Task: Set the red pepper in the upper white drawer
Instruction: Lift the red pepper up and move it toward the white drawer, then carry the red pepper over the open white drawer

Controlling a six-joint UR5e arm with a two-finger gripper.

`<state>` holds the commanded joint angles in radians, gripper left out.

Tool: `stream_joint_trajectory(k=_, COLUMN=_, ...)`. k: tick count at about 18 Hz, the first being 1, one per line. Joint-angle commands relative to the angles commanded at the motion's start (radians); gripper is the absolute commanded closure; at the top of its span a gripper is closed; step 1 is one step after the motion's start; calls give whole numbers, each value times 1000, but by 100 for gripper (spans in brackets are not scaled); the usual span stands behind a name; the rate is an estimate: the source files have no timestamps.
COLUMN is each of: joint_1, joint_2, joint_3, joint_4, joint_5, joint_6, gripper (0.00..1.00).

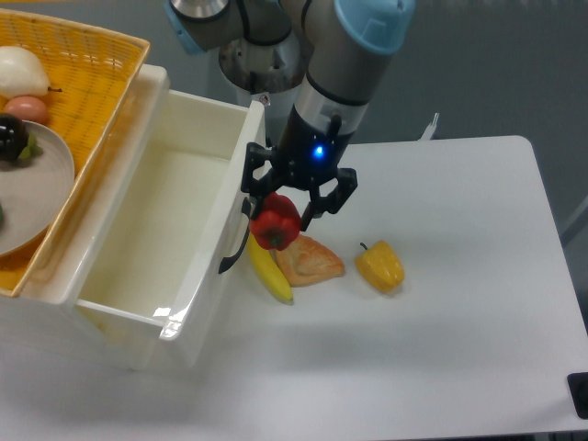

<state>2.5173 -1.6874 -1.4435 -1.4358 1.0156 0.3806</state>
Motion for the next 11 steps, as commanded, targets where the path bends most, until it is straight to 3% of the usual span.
stream_joint_trajectory(k=11, joint_1=-97, joint_2=34, joint_3=-20, joint_4=18, joint_5=-6, joint_6=49, gripper=51)
